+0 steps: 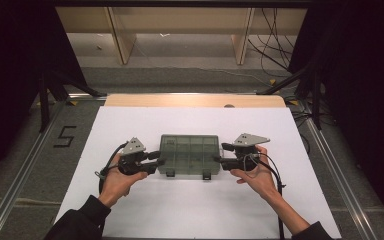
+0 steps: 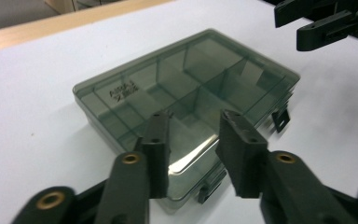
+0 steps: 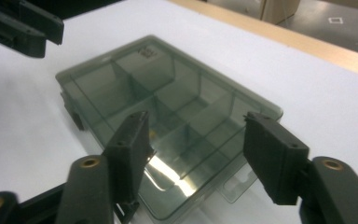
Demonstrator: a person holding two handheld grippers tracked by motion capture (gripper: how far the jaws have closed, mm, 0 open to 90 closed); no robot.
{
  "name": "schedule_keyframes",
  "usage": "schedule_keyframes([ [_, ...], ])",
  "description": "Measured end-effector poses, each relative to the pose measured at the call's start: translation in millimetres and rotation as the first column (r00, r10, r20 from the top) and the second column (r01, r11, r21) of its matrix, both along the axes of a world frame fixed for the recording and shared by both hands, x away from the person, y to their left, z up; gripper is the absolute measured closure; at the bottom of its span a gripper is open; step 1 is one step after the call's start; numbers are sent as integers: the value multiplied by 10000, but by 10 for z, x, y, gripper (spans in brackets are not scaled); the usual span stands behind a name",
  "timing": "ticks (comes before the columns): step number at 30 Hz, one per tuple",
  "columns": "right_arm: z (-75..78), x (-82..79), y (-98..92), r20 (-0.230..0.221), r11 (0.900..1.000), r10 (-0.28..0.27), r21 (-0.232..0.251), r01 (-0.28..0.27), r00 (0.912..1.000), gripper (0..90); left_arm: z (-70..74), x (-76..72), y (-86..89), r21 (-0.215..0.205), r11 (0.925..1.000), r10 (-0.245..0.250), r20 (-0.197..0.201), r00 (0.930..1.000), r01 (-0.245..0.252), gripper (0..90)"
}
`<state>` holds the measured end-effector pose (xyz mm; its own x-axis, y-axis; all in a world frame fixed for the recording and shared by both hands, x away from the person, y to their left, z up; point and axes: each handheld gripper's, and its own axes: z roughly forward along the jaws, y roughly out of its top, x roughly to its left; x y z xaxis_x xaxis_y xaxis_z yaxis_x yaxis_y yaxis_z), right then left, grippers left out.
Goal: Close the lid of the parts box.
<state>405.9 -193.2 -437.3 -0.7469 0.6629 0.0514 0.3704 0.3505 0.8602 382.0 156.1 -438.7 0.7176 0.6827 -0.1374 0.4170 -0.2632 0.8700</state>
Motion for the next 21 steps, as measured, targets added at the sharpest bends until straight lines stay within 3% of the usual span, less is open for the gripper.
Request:
schedule_keyframes([
  [4, 36, -31, -21, 76, 9992, -146, 385, 143, 9999, 360, 59, -45, -12, -403, 9992, -22, 360, 9994, 37, 529],
  [8, 61, -76, -36, 177, 9978, -277, 607, 266, 9995, 325, 88, -91, -34, -619, 9981, 54, 282, 9996, -36, 462],
  [17, 134, -207, -86, 347, 9957, -345, 867, 314, 9988, 308, 139, -159, -29, -598, 9982, -52, 683, 9977, 93, 377],
  [21, 153, -272, -121, 447, 9940, -431, 1027, 383, 9981, 293, 142, -188, -30, -770, 9970, 14, 608, 9982, 33, 360],
])
